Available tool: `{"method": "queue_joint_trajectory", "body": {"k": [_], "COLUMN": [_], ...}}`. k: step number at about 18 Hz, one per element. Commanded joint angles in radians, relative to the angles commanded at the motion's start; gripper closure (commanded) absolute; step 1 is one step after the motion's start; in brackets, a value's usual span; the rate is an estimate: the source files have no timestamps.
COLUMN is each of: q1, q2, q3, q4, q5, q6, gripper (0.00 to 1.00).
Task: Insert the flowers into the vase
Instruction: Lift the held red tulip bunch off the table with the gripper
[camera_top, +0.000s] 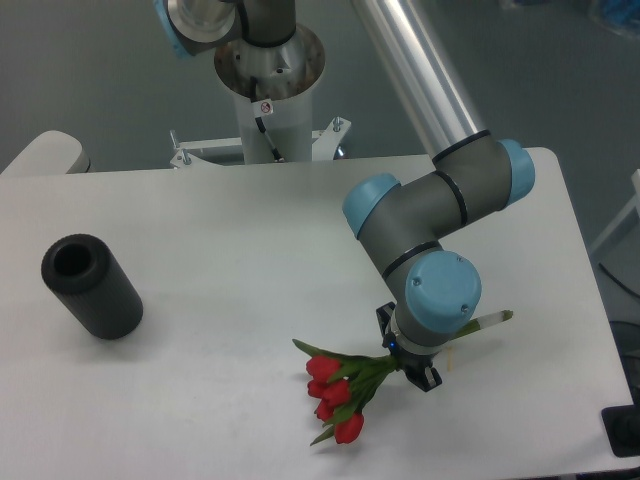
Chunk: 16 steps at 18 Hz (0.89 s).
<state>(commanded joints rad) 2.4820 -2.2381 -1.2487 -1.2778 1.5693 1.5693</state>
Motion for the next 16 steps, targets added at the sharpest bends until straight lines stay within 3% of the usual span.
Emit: {"method": "queue_joint_trajectory", "body": {"k": [6,9,11,16], "q1": [-0.031,-0.061,-0.064,-0.086], "q2": [0.009,0.026,0.061,0.139], "q3": [-0.005,-0.024,-0.049,-0.113], "q4": [-0.009,-0.006,-0.003,0.032], "q5": [0.000,-0.037,-0.157,-0.329], "q6": [-0.034,-0.182,-0.251,-0.313], "gripper": [0.95,0.97,1.00,1.00]}}
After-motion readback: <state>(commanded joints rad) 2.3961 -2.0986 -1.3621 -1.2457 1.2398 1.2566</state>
